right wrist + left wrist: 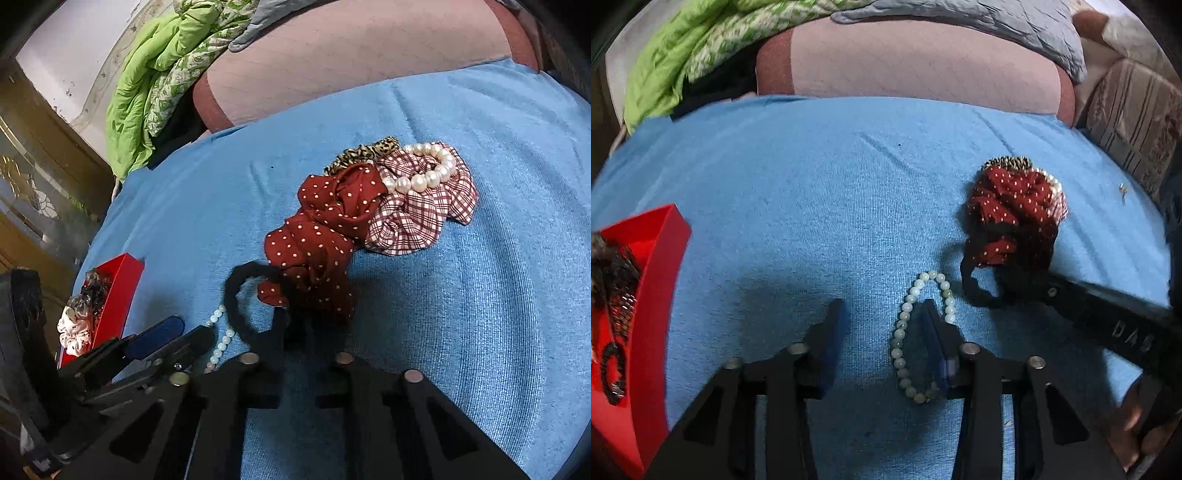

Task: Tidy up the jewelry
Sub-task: 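Grasp pale bead bracelet with left tool while right tool grasps black hair tie, then lower bead bracelet into red tray with left tool while right tool drops black hair tie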

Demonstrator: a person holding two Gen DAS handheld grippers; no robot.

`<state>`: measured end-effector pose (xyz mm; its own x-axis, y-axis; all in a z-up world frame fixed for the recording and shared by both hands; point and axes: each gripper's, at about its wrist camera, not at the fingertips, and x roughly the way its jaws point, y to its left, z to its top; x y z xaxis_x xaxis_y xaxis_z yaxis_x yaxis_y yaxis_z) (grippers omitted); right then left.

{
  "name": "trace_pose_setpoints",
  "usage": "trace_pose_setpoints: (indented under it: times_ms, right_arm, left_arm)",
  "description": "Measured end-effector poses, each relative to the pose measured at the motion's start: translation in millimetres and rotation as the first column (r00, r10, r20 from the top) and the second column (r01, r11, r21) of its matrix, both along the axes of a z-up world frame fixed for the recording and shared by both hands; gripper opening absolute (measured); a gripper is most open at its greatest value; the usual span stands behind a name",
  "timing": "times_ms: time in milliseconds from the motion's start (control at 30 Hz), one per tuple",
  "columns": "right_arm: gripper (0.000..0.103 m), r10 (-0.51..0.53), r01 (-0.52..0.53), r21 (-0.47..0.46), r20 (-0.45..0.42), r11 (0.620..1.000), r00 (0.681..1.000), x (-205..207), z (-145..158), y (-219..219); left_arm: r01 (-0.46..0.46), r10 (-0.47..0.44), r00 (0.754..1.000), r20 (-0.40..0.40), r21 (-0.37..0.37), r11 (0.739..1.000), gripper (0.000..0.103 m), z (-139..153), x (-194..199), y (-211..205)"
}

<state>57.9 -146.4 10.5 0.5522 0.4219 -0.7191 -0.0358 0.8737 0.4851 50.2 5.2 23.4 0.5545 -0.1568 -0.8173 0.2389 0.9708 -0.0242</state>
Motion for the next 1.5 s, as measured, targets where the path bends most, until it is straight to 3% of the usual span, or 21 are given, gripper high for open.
trace_pose_setpoints:
  times_ms: [33, 300, 567, 1000, 1500]
  right_arm:
    - [0.009, -0.002, 0.002, 0.003, -0.002, 1.000, 1.000, -0.5, 0.6, -1.2]
    - [0.009, -0.044, 0.045, 0.023, -0.025, 0.999, 0.999, -30.8, 12.5, -10.0]
    - [0.008, -0.058, 0.058, 0.013, 0.014, 0.998, 0.998, -69.7, 30.0, -0.5]
    - [0.008, -0.003, 0.006, -0.067, 0.045, 0.998, 0.999, -122.6, 49.6, 45.7]
    - [0.009, 0.222, -0.199, -0.204, 0.097, 0.959, 0.970, -139.2, 88.4, 150.8]
  left_arm:
    - [0.007, -0.007, 1.000, -0.002, 0.000, 1.000, 0.006, 1.1, -0.6, 0.8]
    - [-0.025, 0.019, 0.999, -0.050, -0.112, 0.993, 0.005, 18.8, -17.3, 34.6]
    - [-0.045, 0.046, 0.999, 0.001, -0.171, 0.984, 0.005, 48.3, -52.0, 70.5]
    - [-0.094, 0.112, 0.979, 0.171, -0.111, 0.989, 0.005, 100.7, -109.4, 133.9]
    - [-0.299, 0.295, 0.935, 0.197, -0.012, 0.954, 0.005, 94.5, -114.5, 225.6]
